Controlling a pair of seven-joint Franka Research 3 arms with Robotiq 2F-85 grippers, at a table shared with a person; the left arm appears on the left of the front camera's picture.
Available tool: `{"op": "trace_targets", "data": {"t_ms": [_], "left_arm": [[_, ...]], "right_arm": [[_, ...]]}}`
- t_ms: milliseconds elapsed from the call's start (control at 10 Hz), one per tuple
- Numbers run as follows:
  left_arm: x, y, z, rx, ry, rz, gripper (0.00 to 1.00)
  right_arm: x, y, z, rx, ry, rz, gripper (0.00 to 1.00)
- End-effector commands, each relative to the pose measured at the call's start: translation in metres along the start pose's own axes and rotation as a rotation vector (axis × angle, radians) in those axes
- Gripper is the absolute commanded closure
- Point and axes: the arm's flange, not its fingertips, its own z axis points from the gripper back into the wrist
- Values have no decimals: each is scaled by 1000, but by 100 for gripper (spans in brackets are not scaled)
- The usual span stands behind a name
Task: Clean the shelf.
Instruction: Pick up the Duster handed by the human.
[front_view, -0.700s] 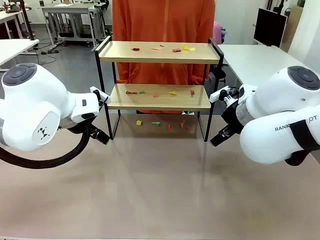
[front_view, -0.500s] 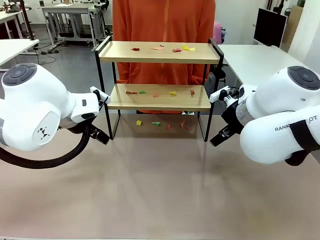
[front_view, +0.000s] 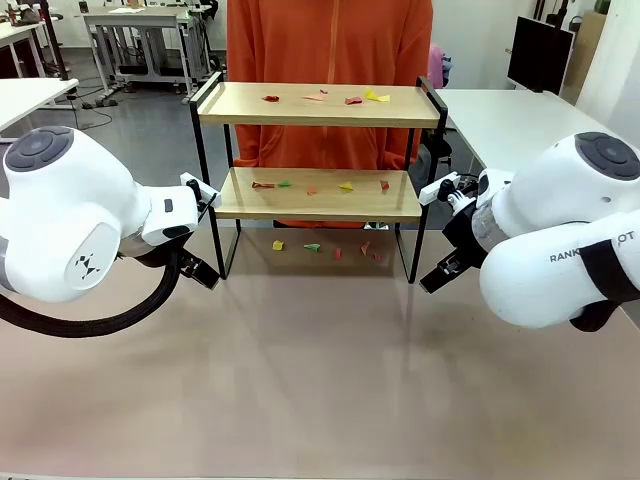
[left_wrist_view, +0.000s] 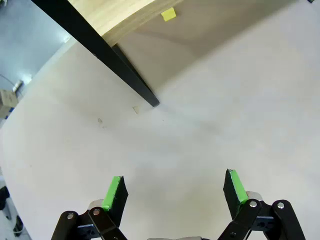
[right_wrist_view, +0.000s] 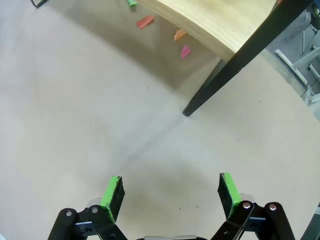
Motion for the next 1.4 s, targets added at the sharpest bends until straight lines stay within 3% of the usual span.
{"op": "trace_targets", "data": {"t_ms": [0, 200, 400, 700, 900, 1200, 1300], "left_arm": [[0, 0, 0, 0, 0, -1, 0], [0, 0, 0, 0, 0, 0, 0], [20, 26, 41, -48, -46, 16, 0], [38, 81, 103, -230, -77, -62, 0], [28, 142, 114, -447, -207, -226, 0], [-7, 212, 98, -582, -418, -396, 0], [-17, 226, 90, -604, -487, -429, 0]], "right_arm": [[0, 0, 0, 0, 0, -1, 0], [0, 0, 0, 0, 0, 0, 0], [33, -46, 40, 43, -79, -68, 0], [38, -116, 90, 161, -160, -49, 0], [21, -172, 107, 291, -241, 101, 0], [-10, -238, 85, 508, -383, 295, 0], [-18, -249, 76, 523, -395, 330, 0]]}}
